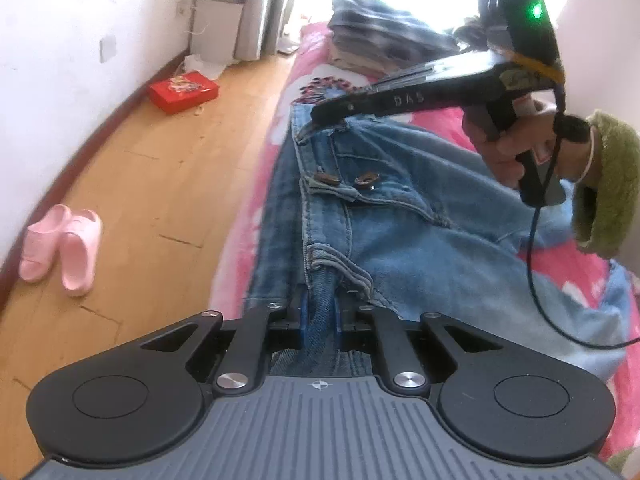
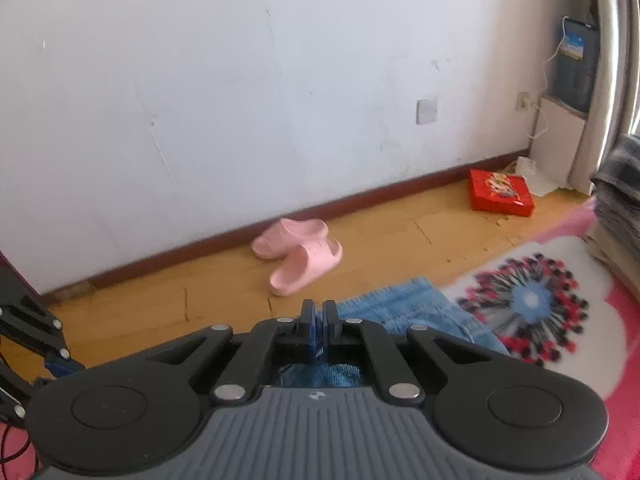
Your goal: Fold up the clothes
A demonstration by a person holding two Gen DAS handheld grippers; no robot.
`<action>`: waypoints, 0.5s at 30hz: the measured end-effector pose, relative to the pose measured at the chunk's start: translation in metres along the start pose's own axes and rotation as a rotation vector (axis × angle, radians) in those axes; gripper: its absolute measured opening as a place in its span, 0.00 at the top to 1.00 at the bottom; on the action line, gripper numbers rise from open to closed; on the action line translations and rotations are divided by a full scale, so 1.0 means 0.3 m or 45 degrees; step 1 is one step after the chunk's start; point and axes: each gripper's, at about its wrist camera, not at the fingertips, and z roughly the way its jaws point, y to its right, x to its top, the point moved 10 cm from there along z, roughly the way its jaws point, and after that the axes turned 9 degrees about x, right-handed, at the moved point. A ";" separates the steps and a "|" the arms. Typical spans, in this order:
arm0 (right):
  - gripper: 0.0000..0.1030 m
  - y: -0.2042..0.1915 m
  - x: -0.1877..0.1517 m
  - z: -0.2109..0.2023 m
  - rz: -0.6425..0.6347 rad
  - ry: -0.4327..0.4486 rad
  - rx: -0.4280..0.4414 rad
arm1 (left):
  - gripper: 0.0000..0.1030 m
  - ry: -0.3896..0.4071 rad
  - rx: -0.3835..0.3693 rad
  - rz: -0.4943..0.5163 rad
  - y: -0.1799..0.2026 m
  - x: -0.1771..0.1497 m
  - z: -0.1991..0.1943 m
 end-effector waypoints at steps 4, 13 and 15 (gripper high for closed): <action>0.99 -0.010 -0.011 0.102 -0.017 -0.027 -0.033 | 0.89 -0.071 0.041 0.031 -0.021 -0.046 0.036; 0.99 0.076 -0.053 0.112 0.034 0.028 -0.085 | 0.82 -0.140 0.050 0.018 -0.062 -0.083 0.087; 0.99 0.113 -0.006 -0.002 0.086 0.103 -0.064 | 0.75 -0.164 0.036 -0.017 -0.071 -0.079 0.074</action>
